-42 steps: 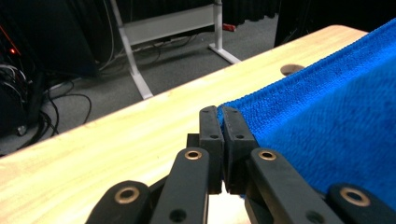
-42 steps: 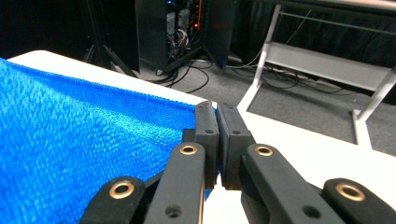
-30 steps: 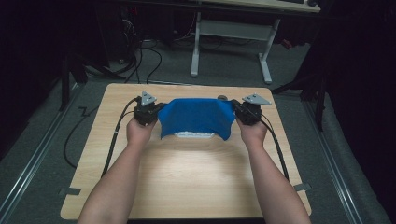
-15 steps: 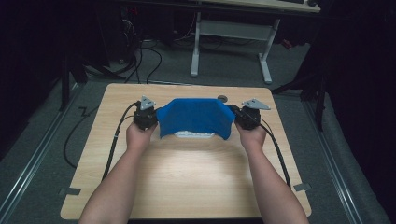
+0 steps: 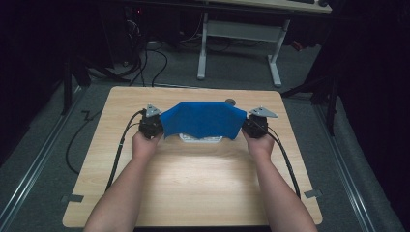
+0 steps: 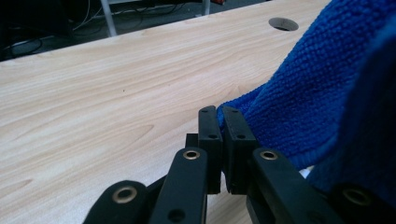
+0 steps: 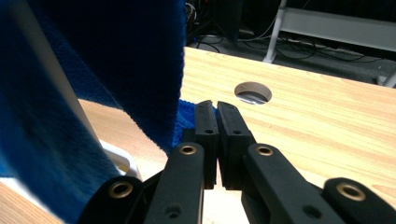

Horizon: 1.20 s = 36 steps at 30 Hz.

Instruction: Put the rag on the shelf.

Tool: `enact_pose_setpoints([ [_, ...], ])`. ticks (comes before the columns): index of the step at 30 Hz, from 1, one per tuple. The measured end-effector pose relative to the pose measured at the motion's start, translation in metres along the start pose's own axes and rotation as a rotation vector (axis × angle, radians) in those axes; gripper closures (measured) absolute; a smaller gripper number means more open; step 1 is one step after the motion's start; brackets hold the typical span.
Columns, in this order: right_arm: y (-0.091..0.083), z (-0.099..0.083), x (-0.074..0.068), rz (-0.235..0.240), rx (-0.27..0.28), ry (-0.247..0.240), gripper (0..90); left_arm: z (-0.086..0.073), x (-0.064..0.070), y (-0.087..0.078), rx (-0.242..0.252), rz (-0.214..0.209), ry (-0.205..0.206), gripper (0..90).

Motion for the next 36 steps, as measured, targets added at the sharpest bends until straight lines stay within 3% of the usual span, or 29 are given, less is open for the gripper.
enact_pose_setpoints([
  [9, 0.005, -0.009, -0.003, 0.005, -0.019, 0.006, 87.7, -0.007, -0.001, 0.000, -0.011, -0.008, -0.018, 85.2],
  [12, 0.005, -0.012, -0.001, 0.005, -0.011, 0.029, 85.2, -0.007, -0.001, -0.001, -0.011, -0.011, -0.023, 82.5],
  [16, 0.003, -0.012, 0.004, -0.004, -0.002, 0.059, 76.7, -0.004, -0.003, -0.004, 0.001, 0.004, -0.038, 67.6],
  [20, -0.003, -0.009, 0.010, -0.021, 0.007, 0.063, 73.8, 0.002, -0.007, -0.011, 0.025, 0.035, -0.051, 56.2],
  [24, -0.011, -0.004, 0.014, -0.024, 0.019, 0.058, 72.4, 0.006, -0.012, -0.018, 0.040, 0.061, -0.056, 51.1],
  [32, -0.032, 0.007, 0.026, -0.046, 0.051, 0.075, 62.7, 0.009, -0.017, -0.032, 0.047, 0.081, -0.062, 50.7],
  [36, -0.042, 0.010, 0.033, -0.069, 0.060, 0.076, 62.4, 0.009, -0.017, -0.036, 0.047, 0.088, -0.056, 50.9],
])
Point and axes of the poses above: each handheld gripper's, and its own axes: y roughly forward along the jaws, z roughly out of its top, x roughly to its right, the point moved 6 cm from there along y, roughly forward along the jaws, and after that the axes turned 10 degrees about -y, right-handed, at the moved point
